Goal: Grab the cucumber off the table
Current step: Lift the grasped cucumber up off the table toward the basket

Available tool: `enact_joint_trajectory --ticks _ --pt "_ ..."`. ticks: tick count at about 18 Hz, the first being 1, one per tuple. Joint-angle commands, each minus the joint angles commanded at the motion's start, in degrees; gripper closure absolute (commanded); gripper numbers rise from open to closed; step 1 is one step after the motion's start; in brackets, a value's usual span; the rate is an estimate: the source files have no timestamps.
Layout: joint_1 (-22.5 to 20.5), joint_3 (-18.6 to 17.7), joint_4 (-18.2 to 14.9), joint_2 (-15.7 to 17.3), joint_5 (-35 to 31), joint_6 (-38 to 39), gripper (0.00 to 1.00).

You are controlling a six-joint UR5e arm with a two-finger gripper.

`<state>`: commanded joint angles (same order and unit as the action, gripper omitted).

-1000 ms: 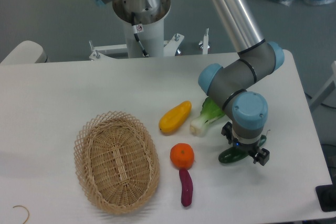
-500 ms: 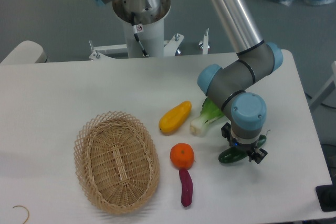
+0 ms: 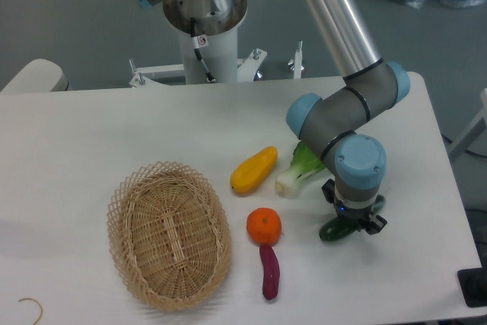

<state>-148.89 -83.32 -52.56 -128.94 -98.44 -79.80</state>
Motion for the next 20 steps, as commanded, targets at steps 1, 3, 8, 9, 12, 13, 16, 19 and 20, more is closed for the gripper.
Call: enact_joint_trajectory --ticks 1,3,8,9,12,13,16,19,20 --pt "0.0 0.2 0.0 0.1 -0.1 0.0 0.64" --pt "0.0 0.5 0.0 0.3 -0.1 0.0 0.64" --pt "1.3 4.1 -3.6 4.4 1.4 0.4 0.67" --pt "1.5 5.0 -5.1 5.3 2.9 1.0 0.67" --pt "2.9 6.6 -8.8 8.9 8.0 2.9 0.67" --pt "3.1 6.6 -9.7 10.5 9.9 4.2 0.67" --pt "3.5 6.3 -14.0 14.1 14.3 6.0 0.67" --pt "4.6 6.4 -16.5 16.4 14.6 6.1 0.67" --pt "4.6 6.4 -17.2 17.1 14.7 6.1 0.67"
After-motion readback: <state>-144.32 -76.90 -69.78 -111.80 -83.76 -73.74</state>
